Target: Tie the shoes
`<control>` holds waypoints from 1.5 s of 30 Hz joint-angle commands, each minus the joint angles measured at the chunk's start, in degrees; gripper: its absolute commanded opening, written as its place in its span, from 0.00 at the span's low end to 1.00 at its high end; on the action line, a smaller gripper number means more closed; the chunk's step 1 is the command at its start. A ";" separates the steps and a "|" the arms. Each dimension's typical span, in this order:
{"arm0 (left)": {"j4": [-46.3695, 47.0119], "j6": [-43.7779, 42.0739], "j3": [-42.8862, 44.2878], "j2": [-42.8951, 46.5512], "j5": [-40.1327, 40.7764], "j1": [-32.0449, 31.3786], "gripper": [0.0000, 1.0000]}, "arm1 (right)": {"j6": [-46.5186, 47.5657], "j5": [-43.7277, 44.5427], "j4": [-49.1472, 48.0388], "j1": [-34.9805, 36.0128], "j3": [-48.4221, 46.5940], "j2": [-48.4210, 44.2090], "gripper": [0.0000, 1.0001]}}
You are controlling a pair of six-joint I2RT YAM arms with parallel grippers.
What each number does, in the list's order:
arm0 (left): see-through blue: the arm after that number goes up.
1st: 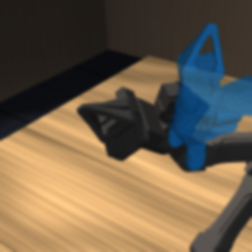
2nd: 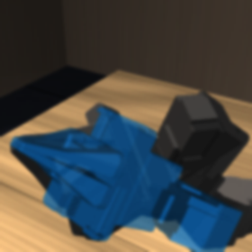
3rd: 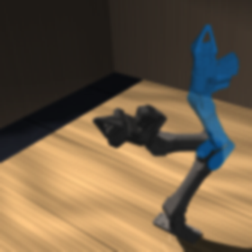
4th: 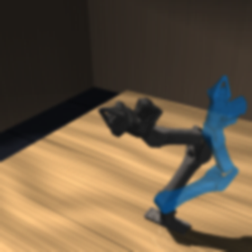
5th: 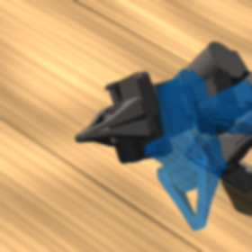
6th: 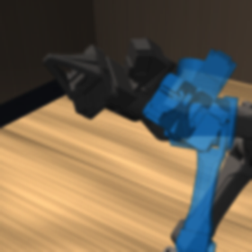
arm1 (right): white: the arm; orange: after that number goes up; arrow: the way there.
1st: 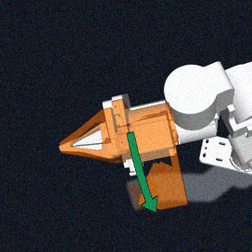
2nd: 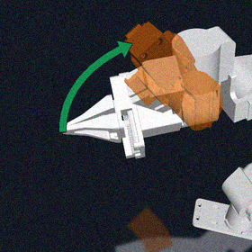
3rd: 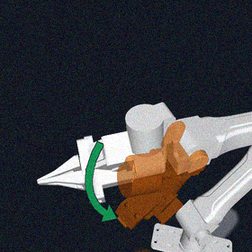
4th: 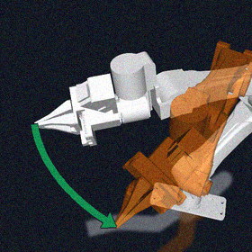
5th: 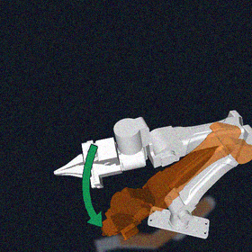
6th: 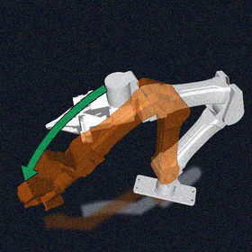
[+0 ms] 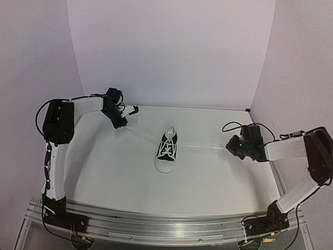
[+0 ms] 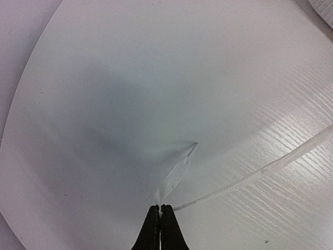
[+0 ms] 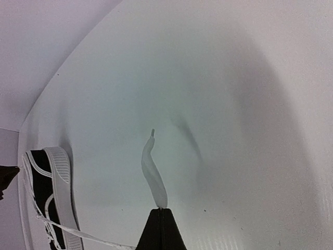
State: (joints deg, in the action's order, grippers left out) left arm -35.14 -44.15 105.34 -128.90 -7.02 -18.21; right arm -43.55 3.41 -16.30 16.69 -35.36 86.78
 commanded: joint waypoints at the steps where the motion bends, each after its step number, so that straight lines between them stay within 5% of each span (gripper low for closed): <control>1: 2.34 -2.03 0.97 3.14 3.53 1.85 0.00 | 1.07 -0.63 -0.93 -0.88 -4.03 0.53 0.00; 18: 1.52 0.24 -4.49 5.26 -0.06 2.86 0.00 | -4.25 -8.52 -0.93 -2.54 -5.19 12.44 0.00; 22: -8.40 3.05 -0.23 6.18 -10.08 0.79 0.00 | -1.41 -14.54 5.90 -2.07 -10.71 15.32 0.00; 32: -29.89 8.44 14.42 7.31 -29.59 -4.16 0.00 | 9.48 -6.75 22.98 -1.30 -15.65 3.96 0.87; 35: -32.70 10.05 18.39 7.45 -32.79 -4.41 0.00 | 21.39 -5.50 23.21 1.65 -20.71 1.33 0.90; 39: -33.19 13.86 24.18 7.60 -34.07 -4.38 0.00 | 46.82 -15.01 20.31 12.46 -30.82 6.77 0.89; 45: -29.91 19.94 28.35 8.99 -32.98 -4.40 0.00 | 59.25 -28.69 18.57 19.59 -47.06 23.63 0.85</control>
State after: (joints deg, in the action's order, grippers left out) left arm -65.66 -29.54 129.99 -124.37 -38.98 -22.87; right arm 0.65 -15.32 1.77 33.31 -75.03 100.58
